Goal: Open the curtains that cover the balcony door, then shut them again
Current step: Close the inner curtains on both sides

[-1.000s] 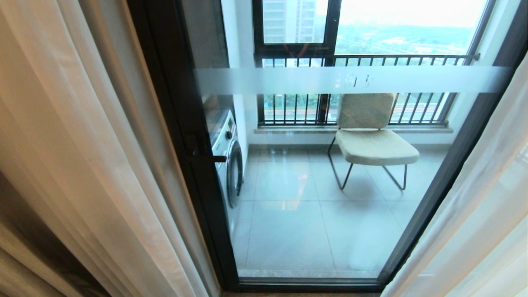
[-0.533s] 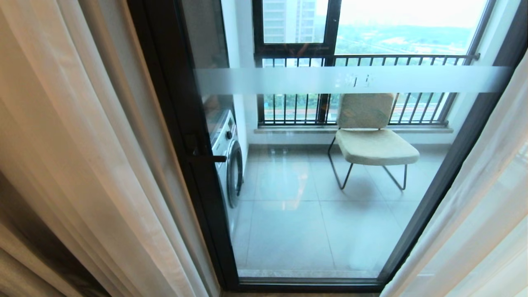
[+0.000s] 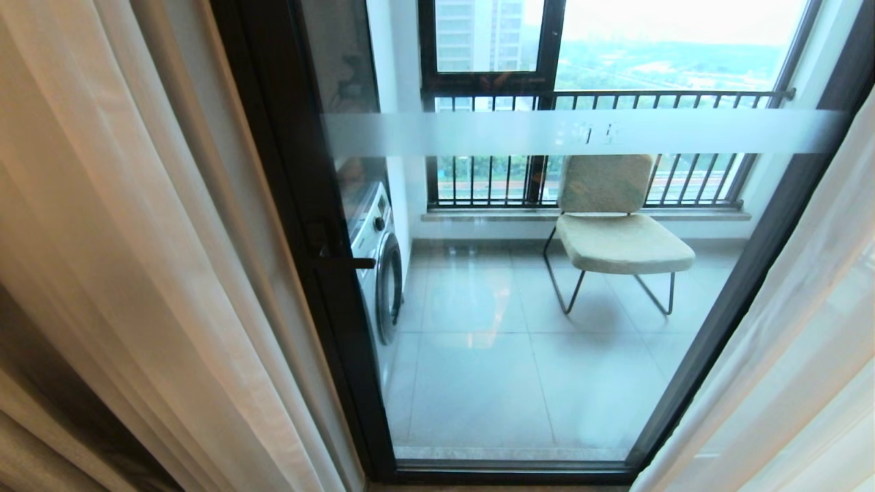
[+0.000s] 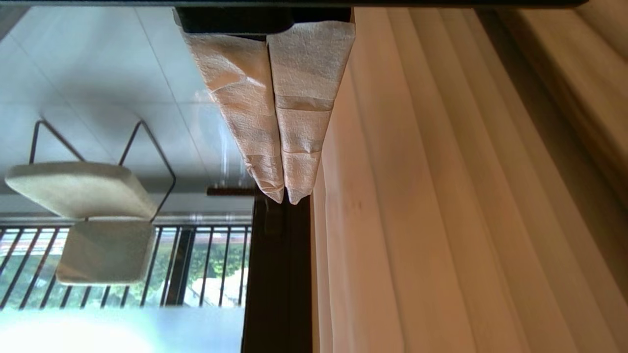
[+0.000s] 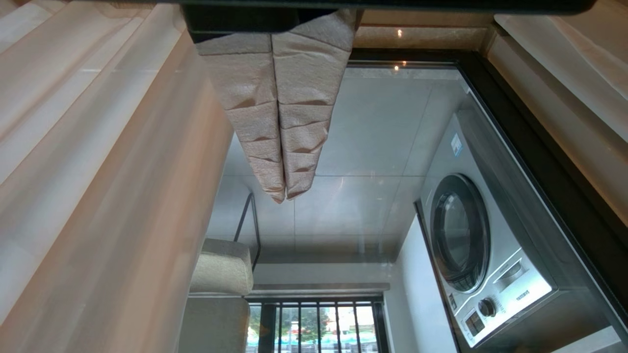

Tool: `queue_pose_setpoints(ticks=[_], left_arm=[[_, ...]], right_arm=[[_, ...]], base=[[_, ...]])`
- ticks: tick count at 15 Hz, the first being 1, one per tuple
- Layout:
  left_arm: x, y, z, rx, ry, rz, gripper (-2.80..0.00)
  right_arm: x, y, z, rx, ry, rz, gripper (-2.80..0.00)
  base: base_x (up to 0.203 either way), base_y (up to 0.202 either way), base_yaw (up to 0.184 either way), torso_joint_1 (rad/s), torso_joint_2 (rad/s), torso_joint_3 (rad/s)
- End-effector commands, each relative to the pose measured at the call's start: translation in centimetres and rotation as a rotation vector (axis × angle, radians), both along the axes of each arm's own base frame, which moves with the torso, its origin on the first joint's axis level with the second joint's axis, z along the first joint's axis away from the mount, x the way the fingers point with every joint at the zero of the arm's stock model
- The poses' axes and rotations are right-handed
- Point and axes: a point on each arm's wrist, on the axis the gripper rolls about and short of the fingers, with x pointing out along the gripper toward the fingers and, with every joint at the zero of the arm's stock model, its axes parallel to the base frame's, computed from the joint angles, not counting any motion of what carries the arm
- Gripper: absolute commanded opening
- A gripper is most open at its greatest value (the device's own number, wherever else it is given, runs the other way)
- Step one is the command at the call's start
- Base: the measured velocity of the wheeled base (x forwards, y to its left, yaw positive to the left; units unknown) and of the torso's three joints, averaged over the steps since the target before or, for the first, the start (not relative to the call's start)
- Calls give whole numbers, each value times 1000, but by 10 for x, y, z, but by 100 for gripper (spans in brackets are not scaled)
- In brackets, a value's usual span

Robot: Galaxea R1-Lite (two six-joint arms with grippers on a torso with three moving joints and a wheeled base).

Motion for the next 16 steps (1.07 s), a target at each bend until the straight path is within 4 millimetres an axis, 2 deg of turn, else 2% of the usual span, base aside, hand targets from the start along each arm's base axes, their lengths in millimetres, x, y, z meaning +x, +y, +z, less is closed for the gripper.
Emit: queue_pose_setpoints(ticks=[1,2,7,16], left_arm=[[37,-1,18,1,48,1,-280],[45,-1,24,0,35,2,0],[72,0,37,-3,32,20,0],[129,1,73,-92,27,84,0]], right_arm=[[0,0,0,0,0,1,-280],[0,0,0,0,2,-1,-280],[0,0,0,0,0,1,-280],[0,0,0,0,0,0,-280]], base=[[0,0,0,0,0,0],[0,0,0,0,0,0],[0,0,0,0,0,0],[0,0,0,0,0,0]])
